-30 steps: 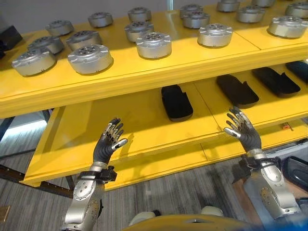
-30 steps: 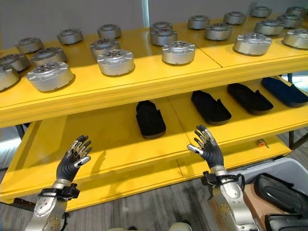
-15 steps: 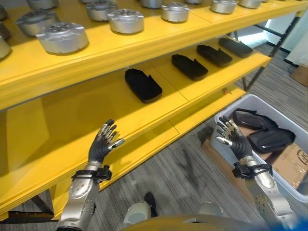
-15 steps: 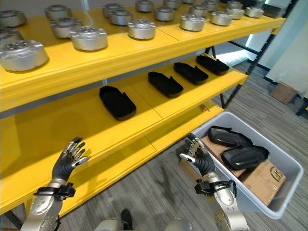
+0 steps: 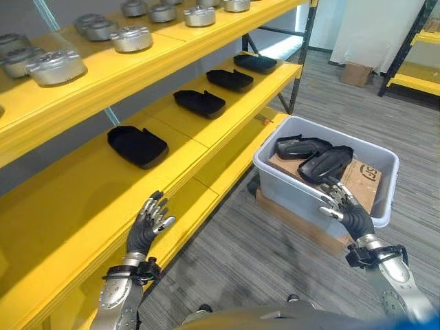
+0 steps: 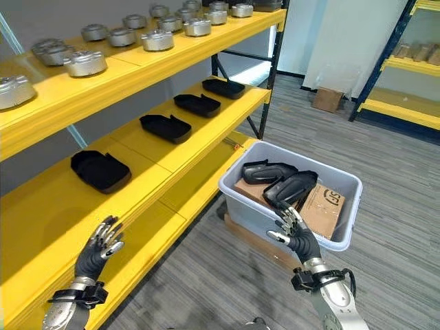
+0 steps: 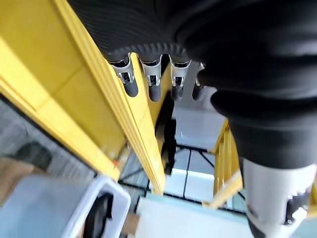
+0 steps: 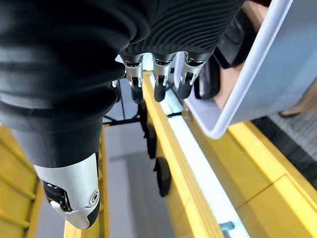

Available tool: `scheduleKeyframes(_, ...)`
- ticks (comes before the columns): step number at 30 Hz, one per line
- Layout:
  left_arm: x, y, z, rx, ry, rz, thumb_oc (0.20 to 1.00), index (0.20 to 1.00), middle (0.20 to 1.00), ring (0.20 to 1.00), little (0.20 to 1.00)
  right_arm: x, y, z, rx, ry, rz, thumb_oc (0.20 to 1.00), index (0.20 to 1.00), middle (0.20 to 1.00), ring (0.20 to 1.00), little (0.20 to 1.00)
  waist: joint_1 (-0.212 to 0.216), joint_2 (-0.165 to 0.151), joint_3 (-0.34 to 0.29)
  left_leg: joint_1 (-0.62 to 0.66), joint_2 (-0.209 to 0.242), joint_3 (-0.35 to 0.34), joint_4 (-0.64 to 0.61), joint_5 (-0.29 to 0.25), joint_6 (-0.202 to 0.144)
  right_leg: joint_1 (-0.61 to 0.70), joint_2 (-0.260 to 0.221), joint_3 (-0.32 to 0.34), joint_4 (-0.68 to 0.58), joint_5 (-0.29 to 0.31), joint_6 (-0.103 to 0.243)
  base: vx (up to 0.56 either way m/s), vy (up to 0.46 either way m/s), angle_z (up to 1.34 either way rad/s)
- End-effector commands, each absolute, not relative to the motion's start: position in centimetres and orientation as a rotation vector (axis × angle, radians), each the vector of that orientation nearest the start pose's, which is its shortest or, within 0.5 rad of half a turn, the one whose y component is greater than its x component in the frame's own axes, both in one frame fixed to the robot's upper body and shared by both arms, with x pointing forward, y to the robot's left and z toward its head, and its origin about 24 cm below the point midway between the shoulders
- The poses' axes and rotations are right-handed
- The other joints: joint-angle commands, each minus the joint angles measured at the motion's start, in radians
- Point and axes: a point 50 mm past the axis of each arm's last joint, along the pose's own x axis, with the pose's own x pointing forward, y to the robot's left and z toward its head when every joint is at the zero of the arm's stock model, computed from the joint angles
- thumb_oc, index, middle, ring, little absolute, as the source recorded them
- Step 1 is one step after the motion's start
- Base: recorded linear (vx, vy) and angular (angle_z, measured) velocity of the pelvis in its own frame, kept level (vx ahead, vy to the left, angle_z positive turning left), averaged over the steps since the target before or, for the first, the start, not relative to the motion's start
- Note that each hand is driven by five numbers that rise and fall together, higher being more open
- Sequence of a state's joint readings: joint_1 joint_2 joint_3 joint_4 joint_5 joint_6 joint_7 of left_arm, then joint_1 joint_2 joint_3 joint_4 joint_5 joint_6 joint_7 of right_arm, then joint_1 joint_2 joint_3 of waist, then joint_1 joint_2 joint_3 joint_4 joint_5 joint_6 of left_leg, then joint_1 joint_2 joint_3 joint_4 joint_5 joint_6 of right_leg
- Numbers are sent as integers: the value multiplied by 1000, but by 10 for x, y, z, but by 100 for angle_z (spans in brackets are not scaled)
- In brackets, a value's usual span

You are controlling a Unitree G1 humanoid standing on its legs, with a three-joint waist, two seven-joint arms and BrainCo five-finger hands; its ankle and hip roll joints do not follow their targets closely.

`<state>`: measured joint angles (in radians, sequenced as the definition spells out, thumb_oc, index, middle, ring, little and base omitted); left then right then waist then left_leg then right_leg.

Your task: Move parts from the plastic box to the shelf.

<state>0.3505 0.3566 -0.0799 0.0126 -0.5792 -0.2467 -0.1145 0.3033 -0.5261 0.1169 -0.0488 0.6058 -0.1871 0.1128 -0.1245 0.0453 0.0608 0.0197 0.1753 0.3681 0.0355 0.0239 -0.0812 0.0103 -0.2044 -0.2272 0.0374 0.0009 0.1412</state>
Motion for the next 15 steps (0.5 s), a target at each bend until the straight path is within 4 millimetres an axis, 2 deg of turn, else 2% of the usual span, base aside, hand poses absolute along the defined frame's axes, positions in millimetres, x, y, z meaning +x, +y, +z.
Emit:
scheduleKeyframes(1, 194, 216, 38, -230, -83, -98, 1000, 1000, 1000, 1000, 1000, 202, -232, 62, 66, -111, 135, 1000, 1000, 1000, 1000, 1000, -13, -19, 44, 13, 122, -1, 118, -37, -30, -25, 31, 69, 41, -72, -20, 45, -203, -31)
scheduleKeyframes(2, 194, 216, 38, -231, -84, -99, 1000, 1000, 1000, 1000, 1000, 202, -233, 62, 65, -111, 134, 1000, 1000, 1000, 1000, 1000, -11, -17, 45, 12, 125, -1, 120, -37, -32, -27, 34, 69, 43, -74, -22, 49, -219, -20)
scheduleKeyframes(3, 197, 208, 38, -251, -91, -123, 1000, 1000, 1000, 1000, 1000, 199, -235, 62, 42, -104, 133, 1000, 1000, 1000, 1000, 1000, -26, -11, 53, 11, 150, -1, 147, -15, -42, -34, 60, 85, 65, -96, -41, 64, -219, -22)
scheduleKeyframes(5, 200, 204, 38, -271, -94, -136, 1000, 1000, 1000, 1000, 1000, 199, -236, 63, 26, -108, 139, 1000, 1000, 1000, 1000, 1000, -28, -10, 70, -16, 188, -23, 251, 44, -57, -35, 92, 102, 89, -117, -70, 68, -240, -14)
scheduleKeyframes(6, 200, 203, 38, -271, -95, -137, 1000, 1000, 1000, 1000, 1000, 199, -237, 63, 26, -108, 138, 1000, 1000, 1000, 1000, 1000, -27, -8, 71, -20, 193, -25, 257, 43, -61, -36, 95, 102, 91, -118, -72, 52, -231, -23)
scheduleKeyframes(7, 202, 201, 39, -279, -97, -144, 1000, 1000, 1000, 1000, 1000, 199, -236, 65, 16, -113, 148, 1000, 1000, 1000, 1000, 1000, -24, -12, 97, -45, 212, -73, 352, 95, -61, -38, 124, 125, 114, -132, -103, 28, -152, -40)
scheduleKeyframes(8, 202, 201, 39, -279, -98, -144, 1000, 1000, 1000, 1000, 1000, 199, -236, 65, 16, -113, 148, 1000, 1000, 1000, 1000, 1000, -24, -10, 98, -48, 215, -76, 356, 95, -63, -39, 126, 124, 116, -133, -104, -24, -203, -75)
scheduleKeyframes(9, 203, 199, 40, -292, -103, -142, 1000, 1000, 1000, 1000, 1000, 201, -235, 66, -10, -111, 159, 1000, 1000, 1000, 1000, 1000, -8, -15, 123, -94, 162, -148, 400, 123, -28, -56, 138, 158, 123, -120, -125, -56, -64, -76)
scheduleKeyframes(10, 203, 199, 40, -292, -103, -142, 1000, 1000, 1000, 1000, 1000, 201, -235, 66, -10, -112, 159, 1000, 1000, 1000, 1000, 1000, -9, -15, 121, -98, 161, -150, 400, 123, -27, -59, 137, 156, 124, -121, -125, -49, -22, -72)
scheduleKeyframes(11, 205, 197, 41, -300, -110, -142, 1000, 1000, 1000, 1000, 1000, 205, -232, 69, -24, -124, 168, 1000, 1000, 1000, 1000, 1000, 29, -22, 141, -184, 24, -289, 349, 65, 5, -52, 131, 203, 105, -118, -116, 60, 42, -65)
scheduleKeyframes(12, 205, 198, 42, -299, -114, -135, 1000, 1000, 1000, 1000, 1000, 209, -229, 70, -24, -137, 177, 1000, 1000, 1000, 1000, 1000, 42, -26, 145, -205, -5, -334, 267, 43, 14, -50, 136, 223, 95, -118, -107, 107, 62, -58)
scheduleKeyframes(13, 204, 198, 42, -304, -115, -130, 1000, 1000, 1000, 1000, 1000, 211, -228, 71, -22, -143, 183, 1000, 1000, 1000, 1000, 1000, 44, -26, 149, -219, -2, -350, 189, 55, 14, -51, 136, 234, 85, -115, -102, 102, 26, -75)
scheduleKeyframes(14, 204, 198, 42, -304, -115, -130, 1000, 1000, 1000, 1000, 1000, 211, -228, 71, -22, -143, 183, 1000, 1000, 1000, 1000, 1000, 44, -26, 150, -218, -3, -349, 188, 56, 14, -51, 136, 235, 85, -115, -102, 125, 114, -60)
scheduleKeyframes(15, 205, 198, 41, -307, -125, -118, 1000, 1000, 1000, 1000, 1000, 214, -228, 68, -28, -136, 180, 1000, 1000, 1000, 1000, 1000, 63, -5, 170, -283, -8, -385, 40, 142, -2, -54, 153, 247, 76, -111, -98, 79, 93, -61)
